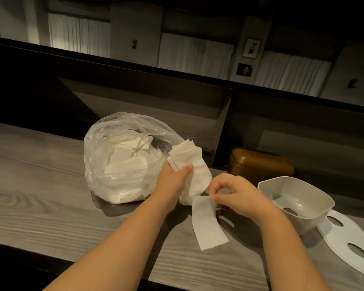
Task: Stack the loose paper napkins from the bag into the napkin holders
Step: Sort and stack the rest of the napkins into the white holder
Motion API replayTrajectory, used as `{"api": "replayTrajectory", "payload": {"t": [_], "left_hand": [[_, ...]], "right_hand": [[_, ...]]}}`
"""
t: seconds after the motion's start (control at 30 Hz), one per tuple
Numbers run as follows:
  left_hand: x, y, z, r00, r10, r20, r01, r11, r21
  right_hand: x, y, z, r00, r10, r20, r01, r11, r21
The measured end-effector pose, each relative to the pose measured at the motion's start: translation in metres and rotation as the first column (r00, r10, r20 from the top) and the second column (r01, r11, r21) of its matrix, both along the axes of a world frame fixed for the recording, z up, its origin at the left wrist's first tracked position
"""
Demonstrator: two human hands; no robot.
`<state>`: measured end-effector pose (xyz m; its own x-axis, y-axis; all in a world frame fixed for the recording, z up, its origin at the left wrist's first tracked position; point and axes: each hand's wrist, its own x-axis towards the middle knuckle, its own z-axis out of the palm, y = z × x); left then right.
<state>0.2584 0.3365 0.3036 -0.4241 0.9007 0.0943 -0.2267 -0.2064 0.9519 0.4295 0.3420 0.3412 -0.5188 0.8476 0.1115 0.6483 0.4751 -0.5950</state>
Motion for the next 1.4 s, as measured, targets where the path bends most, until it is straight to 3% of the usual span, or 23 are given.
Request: {"api": "replayTrajectory", "payload": {"t": [0.1,0.17,0.4,0.57,0.73,0.8,0.83,0.9,0.93,1.03,1.1,1.17,1.23,1.3,1.4], "left_hand": [[-0.001,-0.001,0.001,0.993,-0.060,0.100,0.065,0.996,-0.055],[-0.001,-0.004,0.001,0.984,-0.139,0.115,0.150,0.985,-0.090],[0.000,-0.012,0.002,0.902,-0.400,0.163,0.430,0.863,-0.266],[0.004,-0.008,0.003,0.816,-0.405,0.413,0.513,0.836,-0.194],[0.010,-0.015,-0.002,0.874,-0.450,0.184,0.480,0.859,-0.180],[0.009,-0.014,-0.002,0.884,-0.387,0.263,0.428,0.896,-0.121],[0.007,-0.014,-0.001,0.879,-0.345,0.330,0.388,0.919,-0.070],[0.006,-0.012,0.002,0.860,-0.291,0.419,0.311,0.950,0.021],[0.007,-0.012,0.002,0.856,-0.282,0.434,0.292,0.955,0.045],[0.011,-0.014,0.003,0.861,-0.280,0.424,0.275,0.958,0.076],[0.009,-0.011,0.003,0.878,-0.285,0.384,0.269,0.958,0.096],[0.002,-0.006,0.001,0.939,-0.257,0.230,0.247,0.967,0.068],[-0.004,-0.003,-0.004,0.975,-0.198,-0.096,0.199,0.980,-0.008],[-0.005,-0.003,-0.008,0.913,-0.165,-0.374,0.172,0.985,-0.015],[-0.006,-0.004,-0.011,0.848,-0.186,-0.497,0.244,0.968,0.055]], "right_hand": [[0.011,-0.004,0.009,0.958,0.020,-0.287,-0.057,0.991,-0.121],[0.012,-0.006,0.012,0.915,0.002,-0.404,-0.044,0.995,-0.095],[-0.013,-0.001,0.000,0.897,-0.146,-0.417,0.165,0.986,0.011],[-0.032,0.009,-0.013,0.786,-0.285,-0.548,0.381,0.922,0.066],[-0.039,0.012,-0.023,0.776,-0.291,-0.560,0.394,0.917,0.069],[-0.034,0.015,-0.021,0.723,-0.377,-0.578,0.412,0.908,-0.078],[-0.031,0.015,-0.019,0.684,-0.437,-0.585,0.374,0.898,-0.232],[-0.029,0.012,-0.019,0.639,-0.506,-0.579,0.144,0.818,-0.556],[-0.029,0.010,-0.021,0.639,-0.499,-0.585,0.014,0.769,-0.639],[-0.031,0.010,-0.028,0.574,-0.482,-0.662,-0.141,0.739,-0.659],[-0.027,0.013,-0.026,0.473,-0.511,-0.718,-0.119,0.770,-0.627],[-0.020,0.019,-0.025,0.430,-0.509,-0.746,-0.058,0.809,-0.585],[-0.014,0.023,-0.028,0.510,-0.469,-0.721,0.074,0.859,-0.507],[-0.011,0.025,-0.031,0.611,-0.412,-0.676,0.182,0.904,-0.387],[-0.007,0.026,-0.035,0.685,-0.317,-0.656,0.142,0.941,-0.307]]}}
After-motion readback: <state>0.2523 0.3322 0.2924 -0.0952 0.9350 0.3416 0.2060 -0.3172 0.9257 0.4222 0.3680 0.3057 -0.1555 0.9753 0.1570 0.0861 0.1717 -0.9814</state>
